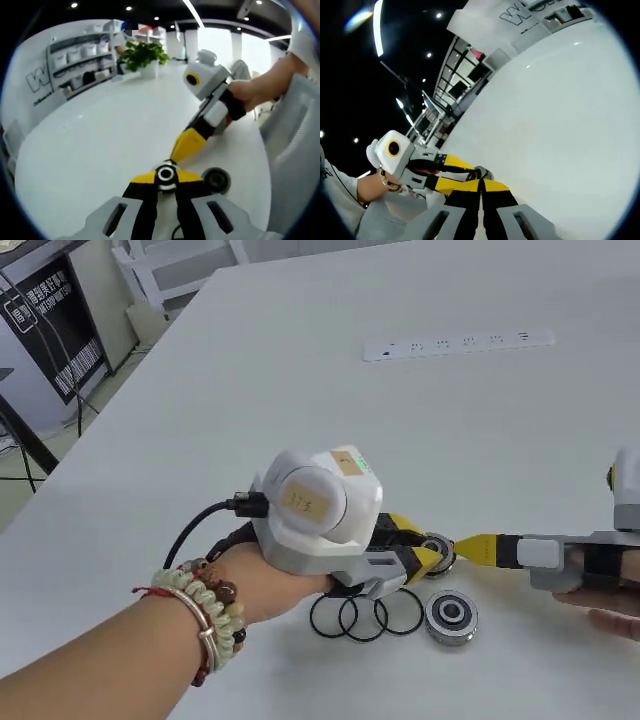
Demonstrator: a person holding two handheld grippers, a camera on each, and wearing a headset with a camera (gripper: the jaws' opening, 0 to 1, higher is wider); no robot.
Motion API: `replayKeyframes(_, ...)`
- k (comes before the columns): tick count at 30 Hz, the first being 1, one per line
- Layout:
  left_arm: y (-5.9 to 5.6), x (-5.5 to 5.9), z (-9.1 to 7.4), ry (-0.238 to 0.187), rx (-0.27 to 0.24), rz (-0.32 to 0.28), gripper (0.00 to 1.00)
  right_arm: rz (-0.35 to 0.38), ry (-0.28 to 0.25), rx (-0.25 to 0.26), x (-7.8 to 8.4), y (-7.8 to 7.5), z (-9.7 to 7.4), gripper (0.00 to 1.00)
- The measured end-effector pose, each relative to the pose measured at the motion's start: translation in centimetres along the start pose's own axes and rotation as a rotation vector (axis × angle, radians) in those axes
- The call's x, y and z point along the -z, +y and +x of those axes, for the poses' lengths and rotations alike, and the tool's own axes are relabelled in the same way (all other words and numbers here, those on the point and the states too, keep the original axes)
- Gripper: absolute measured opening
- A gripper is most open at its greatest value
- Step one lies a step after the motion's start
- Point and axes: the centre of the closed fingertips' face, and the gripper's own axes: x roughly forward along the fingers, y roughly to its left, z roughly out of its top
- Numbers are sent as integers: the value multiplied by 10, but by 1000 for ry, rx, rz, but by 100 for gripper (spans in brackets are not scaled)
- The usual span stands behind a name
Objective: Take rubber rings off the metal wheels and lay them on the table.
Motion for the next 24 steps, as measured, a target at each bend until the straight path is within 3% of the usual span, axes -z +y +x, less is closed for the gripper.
replayKeyframes(24,0,0,1,3,-15,4,13,29,-8,-35,-2,9,4,0)
